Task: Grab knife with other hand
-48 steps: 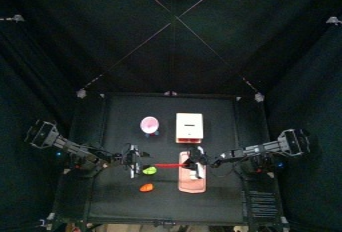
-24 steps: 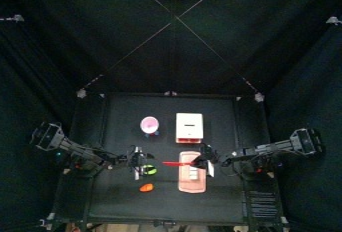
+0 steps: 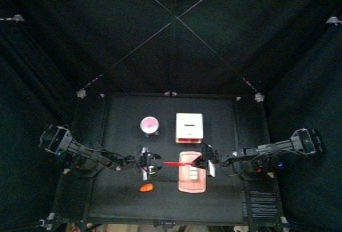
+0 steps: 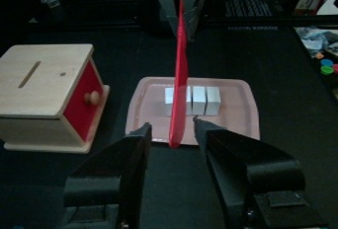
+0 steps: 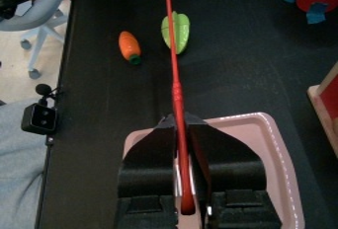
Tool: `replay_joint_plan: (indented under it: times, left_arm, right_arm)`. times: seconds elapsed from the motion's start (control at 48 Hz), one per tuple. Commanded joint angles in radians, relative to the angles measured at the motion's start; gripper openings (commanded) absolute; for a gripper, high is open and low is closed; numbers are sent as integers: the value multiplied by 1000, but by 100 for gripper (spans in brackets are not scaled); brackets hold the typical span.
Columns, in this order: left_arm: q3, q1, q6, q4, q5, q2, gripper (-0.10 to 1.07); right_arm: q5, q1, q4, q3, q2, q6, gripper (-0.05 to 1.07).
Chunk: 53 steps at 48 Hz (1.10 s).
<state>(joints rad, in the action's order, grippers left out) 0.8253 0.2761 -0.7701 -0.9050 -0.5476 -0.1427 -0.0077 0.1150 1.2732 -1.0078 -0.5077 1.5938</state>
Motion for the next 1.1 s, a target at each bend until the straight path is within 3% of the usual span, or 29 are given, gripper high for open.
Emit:
replay_joint_plan:
  times: [0.0,0.271,0.458,0.729,0.938,1.083]
  left_arm:
    - [-29,-8,26,-2,-8,-3,77]
    - [-3,-48,213,74,15,-9,74]
    - [12,-75,354,195,52,-12,74]
    - [57,-104,551,408,20,-43,74]
    - [91,-110,650,520,-20,-57,74]
    - [98,-123,669,551,-34,-55,74]
  right_arm:
    - [0,-2,2,9,-15,-2,39]
    - [6,-3,2,8,-15,-3,39]
    - [5,-3,5,8,-15,-2,39]
    - [6,-3,6,5,-15,-2,39]
    - [5,-8,6,5,-15,-2,39]
    - [6,-8,6,5,-15,-2,39]
